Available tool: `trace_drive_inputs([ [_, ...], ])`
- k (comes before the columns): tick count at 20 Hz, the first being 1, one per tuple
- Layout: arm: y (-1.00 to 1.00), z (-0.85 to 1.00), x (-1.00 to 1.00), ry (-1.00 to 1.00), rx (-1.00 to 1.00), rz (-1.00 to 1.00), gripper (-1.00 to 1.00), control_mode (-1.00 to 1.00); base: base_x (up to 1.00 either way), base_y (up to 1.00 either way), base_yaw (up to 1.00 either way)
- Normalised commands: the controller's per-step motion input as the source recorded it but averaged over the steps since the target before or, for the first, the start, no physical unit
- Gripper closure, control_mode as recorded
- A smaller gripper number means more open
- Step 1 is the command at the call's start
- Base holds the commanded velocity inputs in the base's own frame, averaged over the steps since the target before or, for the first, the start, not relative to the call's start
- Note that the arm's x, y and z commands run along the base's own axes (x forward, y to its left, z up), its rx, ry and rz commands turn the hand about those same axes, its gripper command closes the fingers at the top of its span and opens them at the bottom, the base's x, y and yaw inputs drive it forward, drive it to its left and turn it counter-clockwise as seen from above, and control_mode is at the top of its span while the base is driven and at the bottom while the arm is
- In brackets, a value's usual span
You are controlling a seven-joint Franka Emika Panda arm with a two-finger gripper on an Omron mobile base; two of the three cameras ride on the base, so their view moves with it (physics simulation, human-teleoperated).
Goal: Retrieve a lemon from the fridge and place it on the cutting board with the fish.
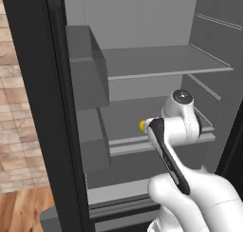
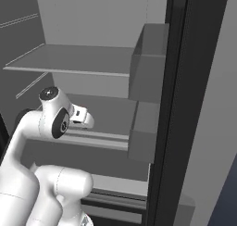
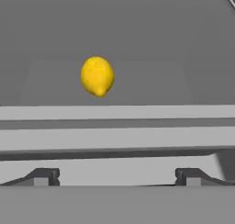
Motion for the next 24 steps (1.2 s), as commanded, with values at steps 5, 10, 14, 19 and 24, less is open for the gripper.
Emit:
trace_drive_inputs([
  [5,0.20,-0.04,0.17,-0.08,0.04,0.03,-1.00,-1.00,0.00,0.00,0.00],
  [10,0.15,0.02,0.19,0.04,0.02,0.00,-1.00,-1.00,0.00,0.00,0.00],
  [14,0.06,0.13,0.29,0.07,-0.01,0.00,-1.00,-1.00,0.00,0.00,0.00],
  [19,0.04,0.00,0.47,0.00,0.00,0.00,-1.00,-1.00,0.00,0.00,0.00],
  [24,0.00,-0.01,0.48,0.00,0.00,0.00,-1.00,-1.00,0.00,0.00,0.00],
])
